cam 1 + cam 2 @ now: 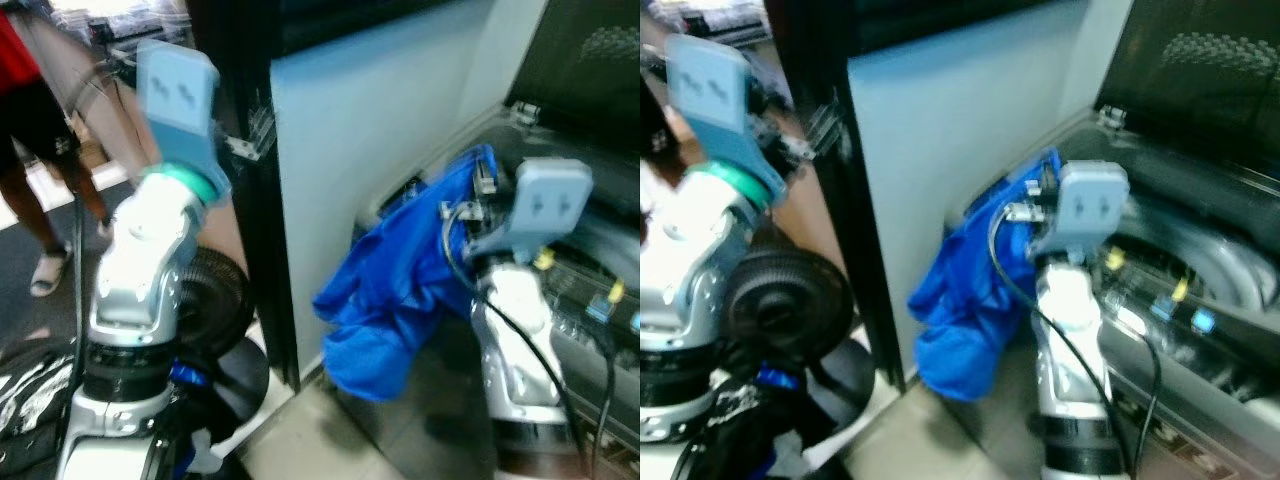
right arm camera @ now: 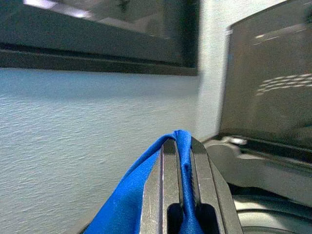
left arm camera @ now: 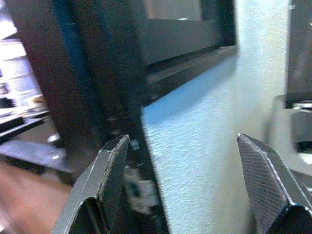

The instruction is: Clothes washing

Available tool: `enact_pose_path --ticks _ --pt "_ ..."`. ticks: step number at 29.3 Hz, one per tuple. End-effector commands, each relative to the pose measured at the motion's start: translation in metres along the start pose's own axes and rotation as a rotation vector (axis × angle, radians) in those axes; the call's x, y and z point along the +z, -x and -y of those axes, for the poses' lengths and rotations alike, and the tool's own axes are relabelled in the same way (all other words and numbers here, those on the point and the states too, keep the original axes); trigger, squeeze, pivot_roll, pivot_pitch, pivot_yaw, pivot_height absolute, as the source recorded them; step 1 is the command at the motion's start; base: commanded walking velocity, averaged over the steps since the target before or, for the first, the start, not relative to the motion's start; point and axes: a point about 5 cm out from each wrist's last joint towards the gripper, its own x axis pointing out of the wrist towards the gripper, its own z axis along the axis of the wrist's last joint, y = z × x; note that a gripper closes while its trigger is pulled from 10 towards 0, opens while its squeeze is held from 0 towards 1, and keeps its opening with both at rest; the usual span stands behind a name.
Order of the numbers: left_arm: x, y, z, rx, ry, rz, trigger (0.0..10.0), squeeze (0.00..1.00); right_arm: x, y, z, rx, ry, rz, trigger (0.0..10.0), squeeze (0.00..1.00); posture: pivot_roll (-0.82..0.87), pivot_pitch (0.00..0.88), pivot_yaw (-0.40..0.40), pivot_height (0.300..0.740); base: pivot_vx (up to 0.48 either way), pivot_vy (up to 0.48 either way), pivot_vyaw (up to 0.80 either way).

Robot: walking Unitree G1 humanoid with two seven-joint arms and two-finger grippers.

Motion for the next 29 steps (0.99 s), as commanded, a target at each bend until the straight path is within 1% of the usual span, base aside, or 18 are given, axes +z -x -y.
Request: enact_pose_path --ticks 1,12,29 --pt "0.0004 -0.0001 -0.0032 0.01 -0.006 0.006 10.0 0.0 0.0062 -0.002 -0.0045 0.007 -0.016 0.033 10.0 0.0 0.11 0.0 0.088 0.74 0.0 0.0 -0.8" --pt "-0.0033 0.0024 -0.0015 0.021 -0.003 -0.003 10.0 0.0 0.0082 -0.0048 -0.0085 0.016 -0.037 0.039 10.0 0.0 0.12 0.0 0.076 0.74 0.0 0.0 -0.8" --pt "-0.0032 0.0027 -0.0002 0.028 0.004 0.007 10.0 0.0 0.0073 -0.0065 -0.0101 0.017 -0.05 0.035 10.0 0.0 0.13 0.0 0.074 0.74 0.0 0.0 -0.8"
